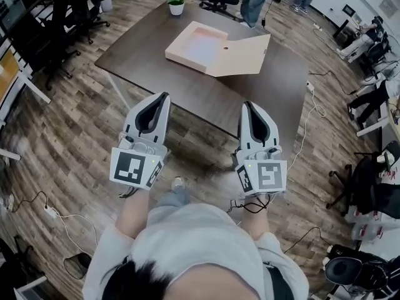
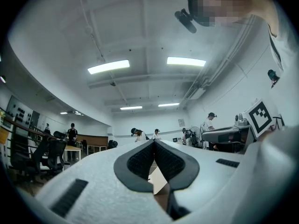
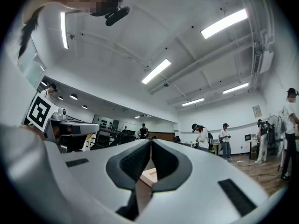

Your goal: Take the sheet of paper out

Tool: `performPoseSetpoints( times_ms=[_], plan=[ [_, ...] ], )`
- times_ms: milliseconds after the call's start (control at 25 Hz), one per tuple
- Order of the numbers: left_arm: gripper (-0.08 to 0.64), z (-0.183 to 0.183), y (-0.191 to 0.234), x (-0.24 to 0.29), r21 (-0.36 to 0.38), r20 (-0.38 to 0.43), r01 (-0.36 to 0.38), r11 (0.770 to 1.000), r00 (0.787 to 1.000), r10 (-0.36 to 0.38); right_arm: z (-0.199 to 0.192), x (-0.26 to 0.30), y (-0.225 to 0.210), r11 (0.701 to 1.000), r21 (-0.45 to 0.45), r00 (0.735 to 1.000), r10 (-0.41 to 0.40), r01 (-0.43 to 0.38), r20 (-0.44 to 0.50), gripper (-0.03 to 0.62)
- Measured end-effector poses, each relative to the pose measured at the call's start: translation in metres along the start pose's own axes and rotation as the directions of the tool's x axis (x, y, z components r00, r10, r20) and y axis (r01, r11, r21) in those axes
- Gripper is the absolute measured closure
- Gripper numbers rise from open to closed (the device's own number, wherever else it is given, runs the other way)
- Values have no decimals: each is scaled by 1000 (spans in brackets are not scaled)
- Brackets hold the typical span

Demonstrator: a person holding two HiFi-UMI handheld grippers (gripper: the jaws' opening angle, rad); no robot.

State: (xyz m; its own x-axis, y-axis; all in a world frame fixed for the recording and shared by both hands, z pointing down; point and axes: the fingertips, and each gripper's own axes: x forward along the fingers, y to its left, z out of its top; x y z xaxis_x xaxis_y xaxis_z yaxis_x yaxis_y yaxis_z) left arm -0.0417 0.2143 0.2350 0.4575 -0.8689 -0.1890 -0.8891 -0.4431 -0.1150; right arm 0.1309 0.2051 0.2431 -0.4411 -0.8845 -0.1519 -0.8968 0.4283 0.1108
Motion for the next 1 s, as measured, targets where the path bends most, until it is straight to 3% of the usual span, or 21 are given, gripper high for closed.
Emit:
performPoseSetpoints(
  times_ms=[560,1000],
  plan=[
    [563,-18,81,39,5,12,43,999,999,-43,-10,84,20,999,-7,999,-38,38,-9,575],
    [563,-39,109,64,-31,8,64,997,998,-64,-26,115,19,998,-3,997,-58,58,-41,575]
  ],
)
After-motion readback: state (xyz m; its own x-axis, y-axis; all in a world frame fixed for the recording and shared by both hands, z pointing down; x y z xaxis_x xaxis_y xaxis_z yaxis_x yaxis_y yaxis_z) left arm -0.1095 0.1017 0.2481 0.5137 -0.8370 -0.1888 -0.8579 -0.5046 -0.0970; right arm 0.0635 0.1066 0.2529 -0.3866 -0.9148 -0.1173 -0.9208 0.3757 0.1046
